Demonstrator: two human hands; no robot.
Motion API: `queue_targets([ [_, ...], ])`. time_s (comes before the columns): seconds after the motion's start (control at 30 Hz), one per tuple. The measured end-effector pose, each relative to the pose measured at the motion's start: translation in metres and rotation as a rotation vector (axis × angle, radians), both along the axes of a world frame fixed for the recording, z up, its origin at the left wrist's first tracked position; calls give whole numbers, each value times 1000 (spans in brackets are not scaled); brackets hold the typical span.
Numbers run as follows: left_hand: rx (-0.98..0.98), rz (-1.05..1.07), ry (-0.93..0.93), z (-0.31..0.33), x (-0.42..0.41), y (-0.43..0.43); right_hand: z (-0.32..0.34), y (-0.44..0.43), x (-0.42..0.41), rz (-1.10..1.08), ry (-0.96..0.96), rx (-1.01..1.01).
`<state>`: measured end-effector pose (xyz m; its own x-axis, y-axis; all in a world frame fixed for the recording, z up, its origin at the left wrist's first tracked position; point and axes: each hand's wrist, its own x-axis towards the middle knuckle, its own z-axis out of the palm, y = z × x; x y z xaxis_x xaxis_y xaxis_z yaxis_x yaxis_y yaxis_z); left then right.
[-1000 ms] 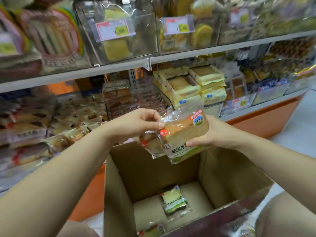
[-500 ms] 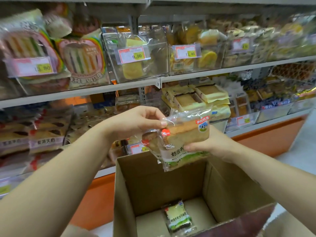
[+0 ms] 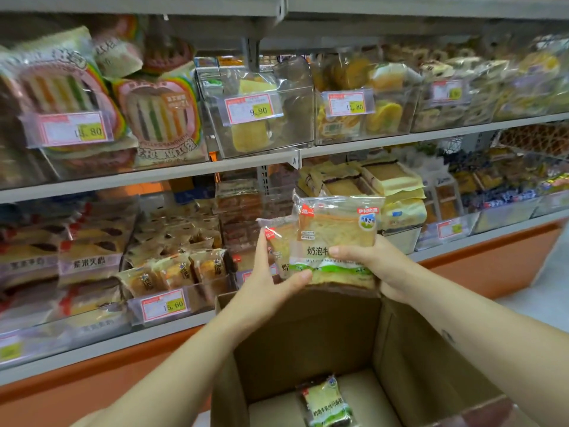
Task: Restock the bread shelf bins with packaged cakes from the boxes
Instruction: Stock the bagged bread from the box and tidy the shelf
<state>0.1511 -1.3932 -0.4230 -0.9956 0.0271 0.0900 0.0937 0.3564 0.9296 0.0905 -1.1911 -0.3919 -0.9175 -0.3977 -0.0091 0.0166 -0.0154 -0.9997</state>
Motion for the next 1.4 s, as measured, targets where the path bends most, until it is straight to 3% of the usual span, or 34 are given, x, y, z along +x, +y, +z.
queue_targets([
  [0.17,48,41,149,2,-2,4,10,-12,-4,-73,106,45],
  [0.33,240,150,117,4,-8,5,15,-25,2,-256,259,235],
  [0.47,452,138,38,0,-13,-4,7,-26,19,-128,447,360],
  [0.77,444,-21,62,-1,-20,-9,7,-24,-6,92,524,733],
  [0.93,547,52,50,-3,-31,-7,-9,-34,0,-8,728,850],
  [1.0,549,57,40,-4,-39,-6,-19,-40,-2,-33,795,931],
  [1.1,510,79,70,-2,-53,-5,-26,-46,-20,-98,821,869],
  [1.4,174,166,127,3,-103,-15,-29,-64,-95,-251,822,834],
])
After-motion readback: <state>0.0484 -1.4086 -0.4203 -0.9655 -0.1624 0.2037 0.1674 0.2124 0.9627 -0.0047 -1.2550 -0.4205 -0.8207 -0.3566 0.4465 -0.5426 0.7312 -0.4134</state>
